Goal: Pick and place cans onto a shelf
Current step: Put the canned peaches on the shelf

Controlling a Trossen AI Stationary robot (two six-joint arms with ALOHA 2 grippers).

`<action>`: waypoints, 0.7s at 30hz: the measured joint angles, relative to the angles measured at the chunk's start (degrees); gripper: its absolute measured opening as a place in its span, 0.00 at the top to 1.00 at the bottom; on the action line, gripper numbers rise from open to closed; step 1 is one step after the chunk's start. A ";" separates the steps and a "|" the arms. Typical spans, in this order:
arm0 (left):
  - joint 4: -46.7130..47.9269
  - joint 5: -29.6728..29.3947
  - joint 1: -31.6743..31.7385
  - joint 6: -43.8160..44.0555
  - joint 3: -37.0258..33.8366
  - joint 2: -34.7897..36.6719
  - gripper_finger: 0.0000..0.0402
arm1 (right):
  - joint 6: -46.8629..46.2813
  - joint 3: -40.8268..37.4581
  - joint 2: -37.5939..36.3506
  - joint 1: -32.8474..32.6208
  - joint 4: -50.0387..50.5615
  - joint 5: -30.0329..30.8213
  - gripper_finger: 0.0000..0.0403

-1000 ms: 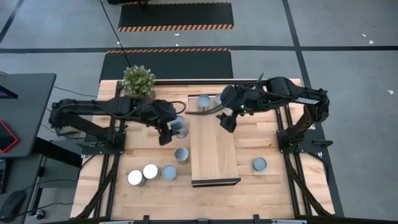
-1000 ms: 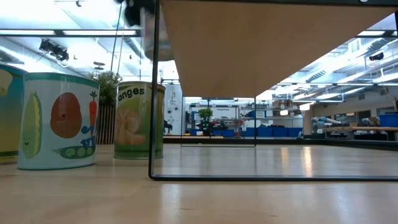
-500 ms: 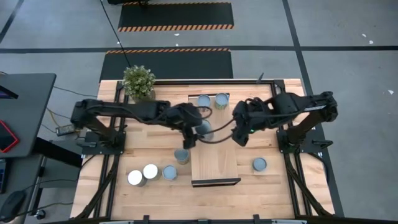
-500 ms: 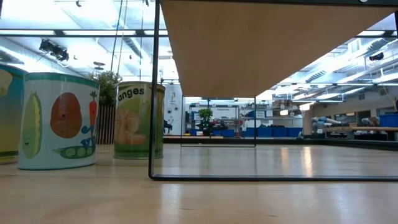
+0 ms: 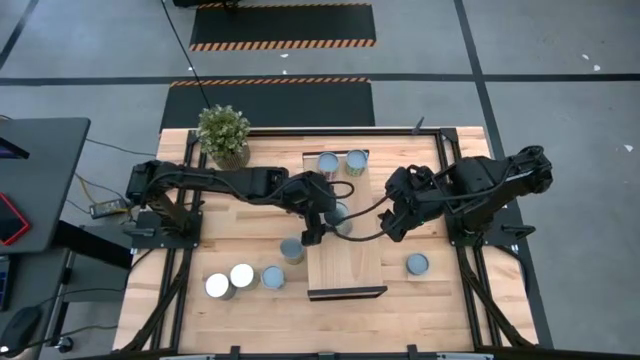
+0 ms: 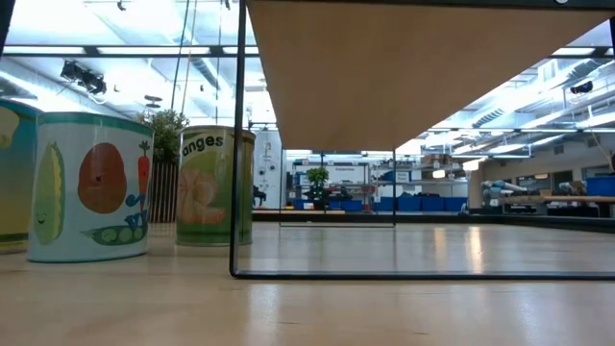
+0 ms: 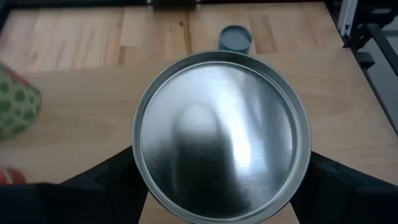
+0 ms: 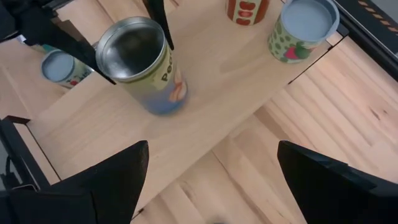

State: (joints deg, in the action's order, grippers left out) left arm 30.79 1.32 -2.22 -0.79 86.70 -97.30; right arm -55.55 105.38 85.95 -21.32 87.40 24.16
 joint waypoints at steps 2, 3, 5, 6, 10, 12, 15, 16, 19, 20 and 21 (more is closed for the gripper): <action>-0.66 0.00 0.02 -1.37 0.00 0.00 0.21 | 0.06 0.01 0.18 0.00 -0.41 0.22 0.10; -0.65 0.00 0.02 -1.93 0.00 0.00 0.21 | 0.09 0.01 0.20 0.00 -0.38 0.25 0.10; -1.23 0.00 0.01 -2.89 0.00 0.00 0.21 | 0.18 0.02 0.20 0.00 -0.37 0.24 0.10; -1.72 0.00 0.00 -2.92 0.00 0.00 0.21 | 0.18 0.02 0.20 0.00 -0.33 0.24 0.10; -2.20 0.00 0.02 -2.88 -0.02 0.00 0.21 | 0.21 0.02 -0.12 -0.02 -1.06 0.30 0.10; -2.22 0.00 0.02 -2.11 -0.02 0.00 0.21 | 0.68 0.01 -0.13 -0.09 -2.50 0.68 0.10; -2.27 -0.07 0.00 -0.08 -0.02 0.00 0.21 | 2.53 -0.84 0.04 -0.82 -6.17 2.54 0.10; -2.23 -0.08 0.06 0.30 -0.02 0.00 0.21 | 2.83 -1.58 0.10 -1.22 -6.68 3.35 0.10; -2.26 -0.09 0.46 3.51 -0.02 0.00 0.21 | 1.95 -3.55 0.09 -1.64 -6.80 4.48 0.10; -2.34 -0.20 0.52 3.83 -0.02 0.00 0.21 | 1.54 -3.76 -0.02 -1.64 -7.24 4.51 0.10; -2.53 -0.20 0.52 3.99 -0.02 0.00 0.21 | 1.29 -3.72 -0.04 -1.64 -7.30 4.61 0.10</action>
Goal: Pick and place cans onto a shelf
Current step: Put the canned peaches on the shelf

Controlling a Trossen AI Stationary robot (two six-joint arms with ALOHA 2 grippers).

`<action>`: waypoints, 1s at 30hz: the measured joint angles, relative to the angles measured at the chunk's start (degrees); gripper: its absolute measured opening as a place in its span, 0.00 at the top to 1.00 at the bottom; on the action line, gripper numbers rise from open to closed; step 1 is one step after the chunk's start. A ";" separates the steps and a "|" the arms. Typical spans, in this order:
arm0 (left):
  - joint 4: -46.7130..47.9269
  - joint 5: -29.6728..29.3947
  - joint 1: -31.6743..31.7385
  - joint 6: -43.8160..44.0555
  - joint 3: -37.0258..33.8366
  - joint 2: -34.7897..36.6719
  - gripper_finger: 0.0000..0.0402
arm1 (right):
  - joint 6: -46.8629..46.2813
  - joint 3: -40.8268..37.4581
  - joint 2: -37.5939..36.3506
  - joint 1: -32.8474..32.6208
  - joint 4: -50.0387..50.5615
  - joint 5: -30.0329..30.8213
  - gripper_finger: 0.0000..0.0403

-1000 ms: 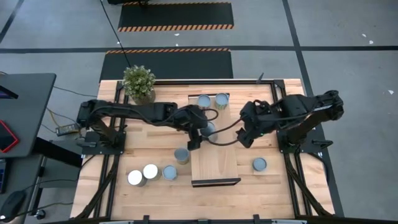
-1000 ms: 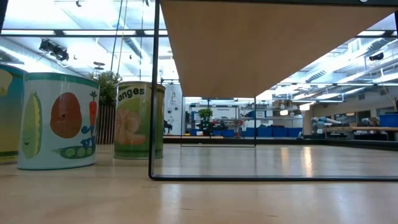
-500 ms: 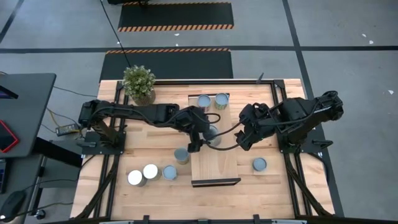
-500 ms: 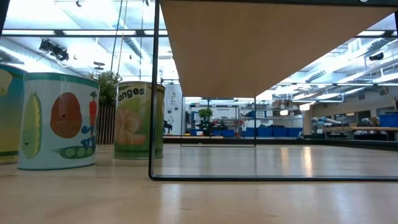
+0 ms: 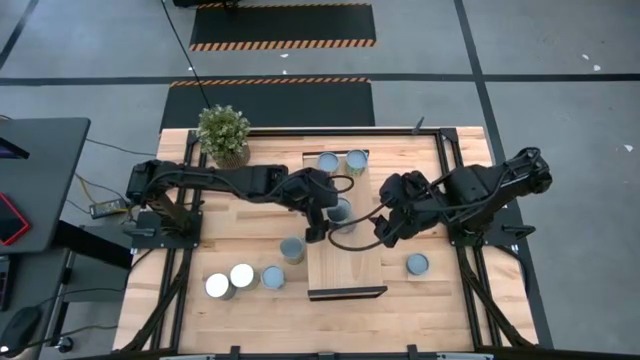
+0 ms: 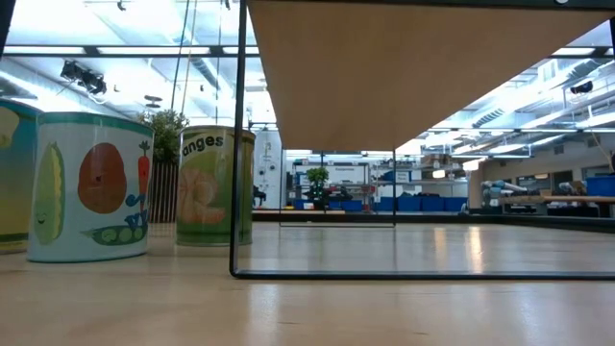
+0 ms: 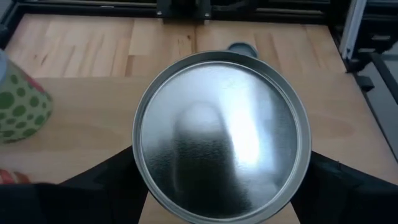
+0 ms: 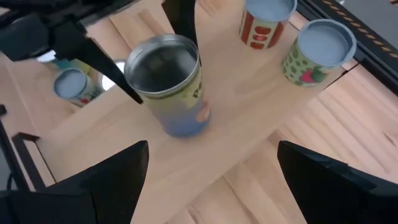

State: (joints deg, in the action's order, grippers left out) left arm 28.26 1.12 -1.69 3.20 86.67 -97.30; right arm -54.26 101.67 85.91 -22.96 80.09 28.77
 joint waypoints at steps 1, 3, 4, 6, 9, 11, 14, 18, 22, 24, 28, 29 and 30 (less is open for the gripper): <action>-0.12 -0.02 0.02 0.38 0.00 0.01 0.21 | -0.02 0.22 0.00 0.00 -0.06 0.09 0.10; 0.77 -0.02 -0.01 1.50 0.00 0.02 0.21 | 0.00 0.28 -0.04 0.04 -1.90 0.18 0.10; 1.72 0.00 -0.13 2.36 0.00 0.02 0.21 | 0.01 0.31 -0.04 0.04 -2.51 0.24 0.10; 3.53 0.02 -0.28 2.45 -0.02 0.02 0.21 | 0.35 0.31 -0.04 0.04 -3.26 0.21 0.10; 5.28 0.13 -0.35 1.68 0.02 0.27 0.21 | 0.38 0.33 0.17 0.21 -5.44 -0.64 0.10; 5.47 0.16 -0.31 1.68 0.04 0.28 0.21 | 0.41 0.33 0.28 0.37 -6.12 -1.65 0.10; 5.95 0.11 -0.14 1.52 0.07 0.46 0.21 | 0.40 0.33 0.28 0.68 -8.34 -1.80 0.10; 6.41 0.11 0.02 1.53 0.04 0.66 0.21 | 0.39 0.33 0.28 0.72 -11.46 -1.84 0.10; 6.38 0.05 0.02 0.63 0.03 0.66 0.21 | 0.39 0.33 0.28 0.70 -15.70 -3.40 0.10; 6.11 0.01 0.02 0.19 0.00 0.62 0.21 | 0.41 0.33 0.28 0.70 -18.09 -4.25 0.10; 5.53 -0.04 0.27 0.17 -0.04 0.55 0.21 | 0.41 0.33 0.28 0.70 -23.60 -7.23 0.10; 5.49 -0.04 0.31 0.17 -0.04 0.55 0.21 | 0.40 0.33 0.28 0.70 -24.94 -7.88 0.10; 5.45 -0.04 0.31 0.20 -0.04 0.55 0.21 | 0.40 0.33 0.28 0.70 -26.60 -8.43 0.10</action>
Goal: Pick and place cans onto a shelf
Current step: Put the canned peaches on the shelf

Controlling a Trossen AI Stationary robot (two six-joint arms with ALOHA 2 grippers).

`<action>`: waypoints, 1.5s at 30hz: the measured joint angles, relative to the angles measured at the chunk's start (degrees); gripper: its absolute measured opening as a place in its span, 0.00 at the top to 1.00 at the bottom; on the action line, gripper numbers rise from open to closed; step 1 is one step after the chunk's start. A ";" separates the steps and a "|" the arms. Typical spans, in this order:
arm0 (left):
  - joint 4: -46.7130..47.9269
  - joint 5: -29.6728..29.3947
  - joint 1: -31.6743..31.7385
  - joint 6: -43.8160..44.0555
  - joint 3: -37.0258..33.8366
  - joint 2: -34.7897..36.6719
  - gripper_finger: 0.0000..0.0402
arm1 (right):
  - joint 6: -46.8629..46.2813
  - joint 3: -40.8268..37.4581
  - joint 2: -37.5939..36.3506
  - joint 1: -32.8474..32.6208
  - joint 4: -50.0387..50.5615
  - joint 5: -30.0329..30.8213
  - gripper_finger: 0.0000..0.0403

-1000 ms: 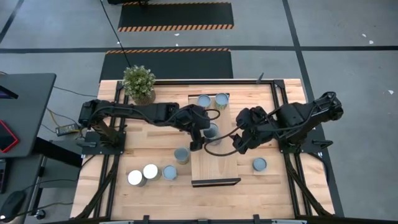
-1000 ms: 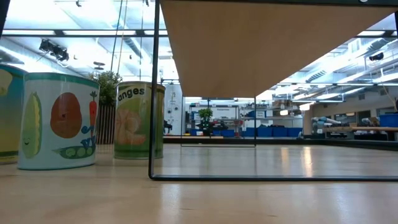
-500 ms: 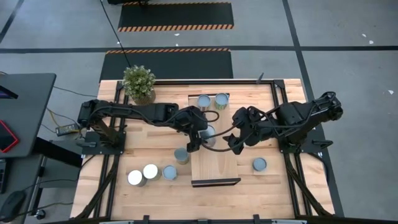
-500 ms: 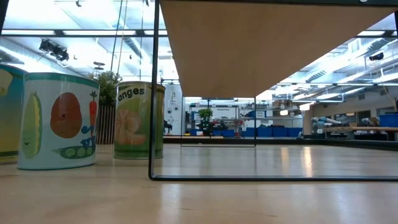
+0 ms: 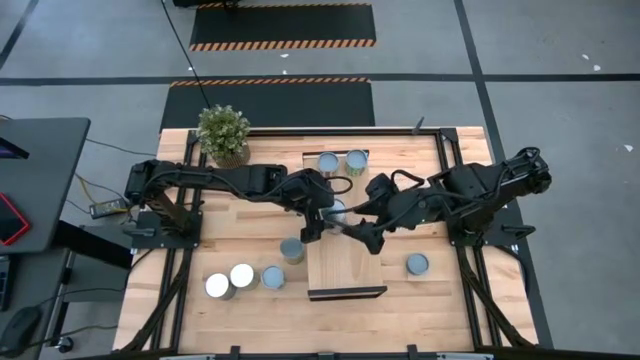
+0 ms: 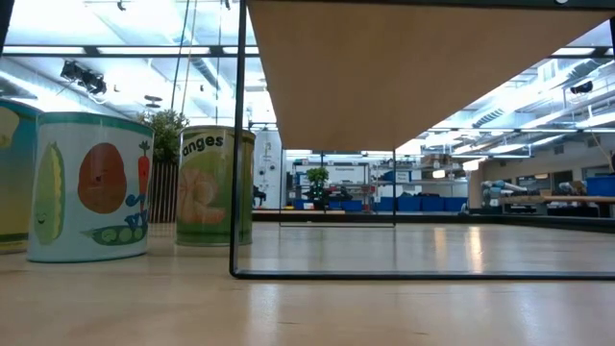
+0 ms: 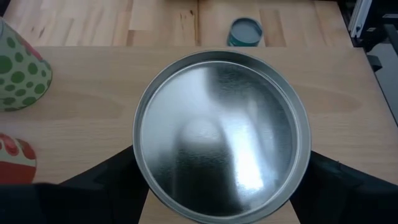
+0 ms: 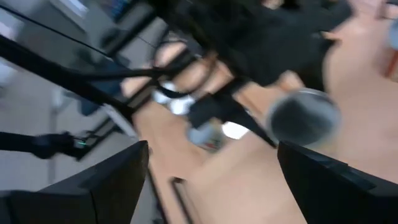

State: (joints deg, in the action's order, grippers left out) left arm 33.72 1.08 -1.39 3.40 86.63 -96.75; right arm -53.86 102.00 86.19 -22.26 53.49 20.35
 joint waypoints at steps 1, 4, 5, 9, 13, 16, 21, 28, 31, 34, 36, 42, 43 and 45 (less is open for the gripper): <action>0.02 0.00 0.00 0.12 0.00 0.00 0.21 | 0.01 0.00 0.00 0.00 -1.60 -0.49 0.10; -0.13 -0.02 0.00 -0.14 -0.01 0.00 0.21 | 0.01 0.00 0.00 0.00 -6.48 -1.11 0.10; -0.20 0.00 0.06 -0.63 -0.02 -0.02 0.21 | 0.01 0.00 0.00 0.00 -8.08 -1.12 0.10; -0.21 0.00 0.11 -0.70 -0.02 -0.02 0.21 | 0.00 0.00 0.00 0.00 -14.57 -1.12 0.10; 0.39 0.57 0.37 2.50 0.00 -0.02 0.21 | 0.01 0.00 0.00 0.00 -20.78 -1.12 0.10; 0.39 0.68 0.36 4.07 0.00 -0.02 0.21 | 0.01 0.00 0.00 0.00 -24.83 -1.10 0.10; 0.58 1.69 0.22 5.38 0.04 -0.02 0.21 | 0.00 0.00 0.00 0.00 -30.85 -1.10 0.10; 0.36 4.50 0.22 6.56 0.06 0.00 0.21 | 0.01 0.04 0.00 0.00 -36.04 -1.07 0.10; 0.47 6.60 0.42 6.75 0.06 0.00 0.19 | 0.01 0.04 0.00 0.00 -36.32 -1.07 0.10; 1.62 7.16 0.65 6.41 -0.08 -0.06 0.08 | 0.01 0.04 0.00 0.00 -36.35 -1.06 0.10; 1.40 7.11 0.83 5.13 -0.15 -0.22 0.03 | 0.01 0.04 0.00 0.00 -36.32 -1.06 0.10; -1.13 5.73 1.29 4.91 -0.07 -0.20 0.04 | 0.01 0.04 0.00 0.00 -36.32 -1.04 0.10; -1.35 5.62 1.29 4.55 -0.07 -0.01 0.03 | 0.01 0.04 0.00 0.00 -36.32 -1.04 0.10; -1.87 5.15 1.29 3.46 -0.07 0.47 0.02 | 0.01 0.04 0.00 0.00 -36.32 -1.04 0.10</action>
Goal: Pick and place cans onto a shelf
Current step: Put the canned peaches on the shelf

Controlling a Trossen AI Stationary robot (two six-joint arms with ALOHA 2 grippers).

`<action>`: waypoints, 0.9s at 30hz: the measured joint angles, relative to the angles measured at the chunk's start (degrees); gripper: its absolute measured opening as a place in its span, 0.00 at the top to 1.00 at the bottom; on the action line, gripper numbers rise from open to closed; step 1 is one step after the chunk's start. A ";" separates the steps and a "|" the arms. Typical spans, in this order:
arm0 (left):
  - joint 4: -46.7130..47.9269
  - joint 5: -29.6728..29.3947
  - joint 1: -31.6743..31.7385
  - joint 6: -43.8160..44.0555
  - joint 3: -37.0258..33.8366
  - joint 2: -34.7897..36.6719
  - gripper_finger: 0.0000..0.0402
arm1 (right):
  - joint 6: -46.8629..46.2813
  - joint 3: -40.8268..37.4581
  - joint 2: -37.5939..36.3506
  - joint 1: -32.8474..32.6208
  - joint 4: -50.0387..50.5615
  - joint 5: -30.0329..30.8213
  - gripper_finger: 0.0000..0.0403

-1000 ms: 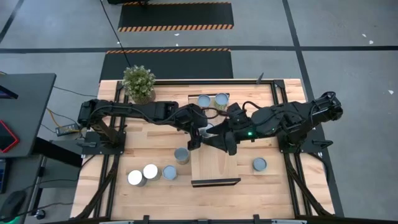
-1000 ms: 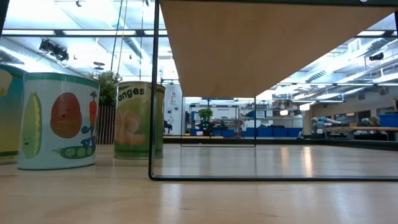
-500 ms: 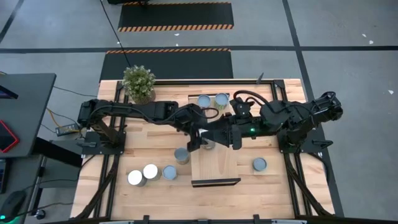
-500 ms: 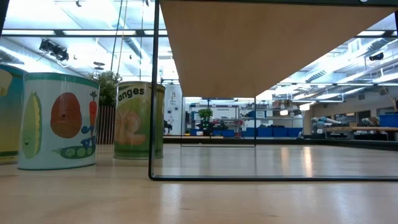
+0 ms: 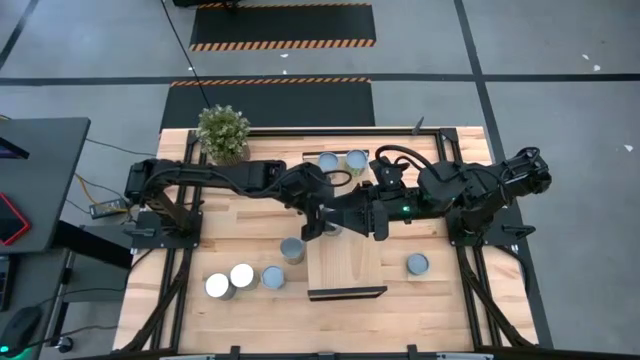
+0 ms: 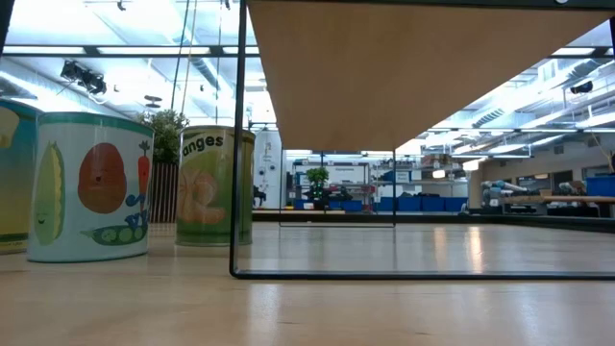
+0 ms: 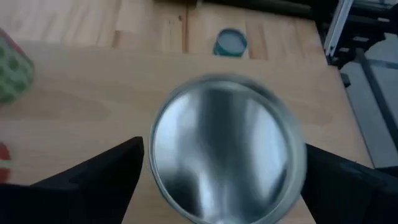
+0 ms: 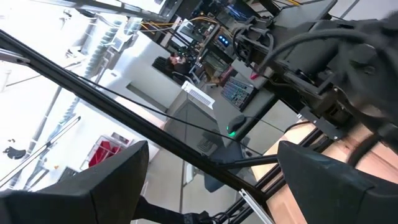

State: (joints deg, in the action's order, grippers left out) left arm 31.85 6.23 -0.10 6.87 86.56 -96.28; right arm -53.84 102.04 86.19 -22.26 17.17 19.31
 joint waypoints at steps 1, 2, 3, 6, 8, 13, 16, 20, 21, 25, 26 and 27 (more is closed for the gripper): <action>-0.62 -0.36 -0.08 -0.38 0.02 0.30 0.01 | 0.00 0.00 0.00 0.00 0.00 0.00 0.10; -0.50 -0.92 -0.11 -0.93 0.02 0.70 0.01 | 0.00 0.00 0.00 0.00 0.00 0.00 0.10; -0.45 -1.55 -0.11 -1.50 0.02 1.03 0.01 | 0.00 0.00 0.00 0.00 0.00 0.00 0.10; -1.24 -3.37 -0.15 -2.84 0.02 1.83 0.01 | 0.00 0.00 0.00 0.00 -0.18 0.02 0.10; -1.07 -4.58 -0.05 -3.07 0.02 2.44 0.01 | 0.00 0.00 0.02 0.00 -0.55 0.02 0.10; -3.39 -7.55 0.00 -3.07 0.02 3.41 0.01 | 0.00 0.00 0.02 0.00 -0.85 0.04 0.10; -5.25 -7.55 0.00 -3.07 0.02 3.81 0.01 | 0.00 0.00 0.02 0.02 -0.85 0.04 0.10; -5.91 -7.49 -0.01 -1.38 0.11 3.90 0.01 | 0.00 0.00 0.02 0.00 -0.86 0.04 0.10; -5.14 -7.47 0.05 -0.22 0.11 3.91 0.01 | 0.00 0.00 0.02 0.02 -0.87 0.04 0.10; -4.17 -6.26 0.28 -0.42 0.09 4.53 0.01 | 0.00 0.00 0.02 0.00 -0.88 0.04 0.10; -2.88 -6.46 0.28 -0.06 0.07 4.94 0.01 | 0.00 0.00 0.02 0.02 -0.87 0.04 0.10; -1.74 -6.46 0.26 -0.02 0.07 5.43 0.01 | 0.00 0.00 0.02 0.01 -0.87 0.04 0.10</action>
State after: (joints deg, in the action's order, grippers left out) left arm 30.11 -0.23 0.16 6.85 86.63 -90.86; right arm -53.84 102.04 86.21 -22.25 16.29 19.35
